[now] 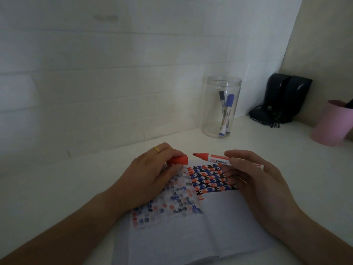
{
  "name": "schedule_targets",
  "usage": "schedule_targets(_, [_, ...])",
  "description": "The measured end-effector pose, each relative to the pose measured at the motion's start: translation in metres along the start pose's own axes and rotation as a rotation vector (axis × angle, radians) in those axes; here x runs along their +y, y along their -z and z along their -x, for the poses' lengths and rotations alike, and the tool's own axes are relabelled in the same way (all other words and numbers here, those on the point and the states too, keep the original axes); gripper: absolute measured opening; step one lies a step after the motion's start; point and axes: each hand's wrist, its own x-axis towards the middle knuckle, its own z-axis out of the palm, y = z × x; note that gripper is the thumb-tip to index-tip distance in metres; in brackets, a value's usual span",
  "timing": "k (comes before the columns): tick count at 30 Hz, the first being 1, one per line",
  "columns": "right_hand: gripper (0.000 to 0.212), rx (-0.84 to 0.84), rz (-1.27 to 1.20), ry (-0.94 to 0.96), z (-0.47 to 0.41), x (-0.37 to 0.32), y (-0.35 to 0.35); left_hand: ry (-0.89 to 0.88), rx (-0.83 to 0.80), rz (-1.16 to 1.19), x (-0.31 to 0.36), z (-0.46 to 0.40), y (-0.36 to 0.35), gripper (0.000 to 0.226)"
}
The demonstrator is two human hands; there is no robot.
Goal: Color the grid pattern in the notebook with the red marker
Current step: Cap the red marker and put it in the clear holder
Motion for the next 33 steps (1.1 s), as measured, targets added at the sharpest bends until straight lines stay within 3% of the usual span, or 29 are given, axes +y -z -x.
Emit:
schedule_targets(12, [0.037,-0.073,0.147,0.041,0.003,0.002,-0.002,-0.087,0.026,0.000,0.011,0.001,0.008,0.030])
schedule_targets(33, [0.032,-0.184,0.116,0.076,0.008,-0.004,-0.005,-0.206,-0.009,-0.023,0.033,0.003,0.023,0.038])
